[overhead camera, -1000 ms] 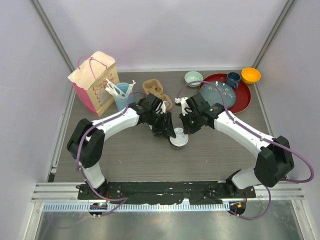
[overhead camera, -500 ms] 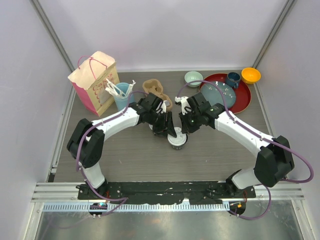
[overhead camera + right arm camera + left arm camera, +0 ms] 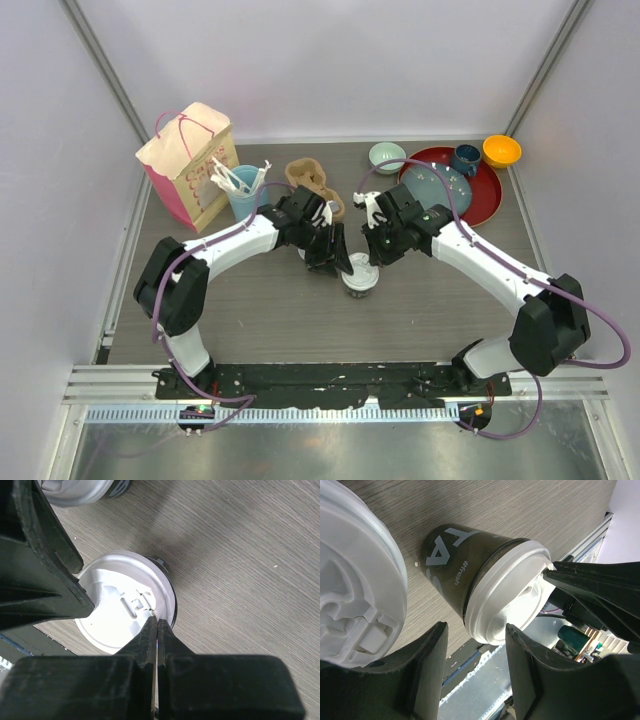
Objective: Pack the takeout coffee
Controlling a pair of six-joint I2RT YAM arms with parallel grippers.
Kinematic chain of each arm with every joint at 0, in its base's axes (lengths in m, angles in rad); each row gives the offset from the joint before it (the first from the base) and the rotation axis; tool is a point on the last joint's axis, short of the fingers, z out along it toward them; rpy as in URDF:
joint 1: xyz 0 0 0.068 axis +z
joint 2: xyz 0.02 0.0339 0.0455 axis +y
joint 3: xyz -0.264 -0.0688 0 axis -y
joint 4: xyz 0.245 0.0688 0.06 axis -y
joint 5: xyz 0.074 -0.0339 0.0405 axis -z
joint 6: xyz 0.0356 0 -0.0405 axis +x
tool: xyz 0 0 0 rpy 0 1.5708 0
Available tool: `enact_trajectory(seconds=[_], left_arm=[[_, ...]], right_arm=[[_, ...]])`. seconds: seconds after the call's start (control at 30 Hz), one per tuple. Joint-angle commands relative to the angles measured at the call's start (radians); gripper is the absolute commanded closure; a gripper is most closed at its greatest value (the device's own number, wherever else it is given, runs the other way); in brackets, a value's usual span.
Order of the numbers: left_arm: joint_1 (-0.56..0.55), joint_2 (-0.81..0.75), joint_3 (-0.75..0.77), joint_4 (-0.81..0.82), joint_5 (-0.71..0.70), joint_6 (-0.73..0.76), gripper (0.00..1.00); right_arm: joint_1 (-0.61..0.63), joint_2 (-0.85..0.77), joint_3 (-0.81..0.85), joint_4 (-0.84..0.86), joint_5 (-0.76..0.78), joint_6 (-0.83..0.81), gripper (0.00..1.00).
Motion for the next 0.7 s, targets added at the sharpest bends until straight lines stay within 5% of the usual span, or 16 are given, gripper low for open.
enact_trajectory(seconds=[0.0, 0.67], left_arm=[[0.007, -0.015, 0.024, 0.005, 0.015, 0.007, 0.47], [0.007, 0.027, 0.024, 0.013, 0.030, -0.003, 0.51]], right_arm=[[-0.002, -0.039, 0.033, -0.013, 0.014, -0.002, 0.99], [-0.002, -0.002, 0.004, 0.022, 0.028, -0.002, 0.99]])
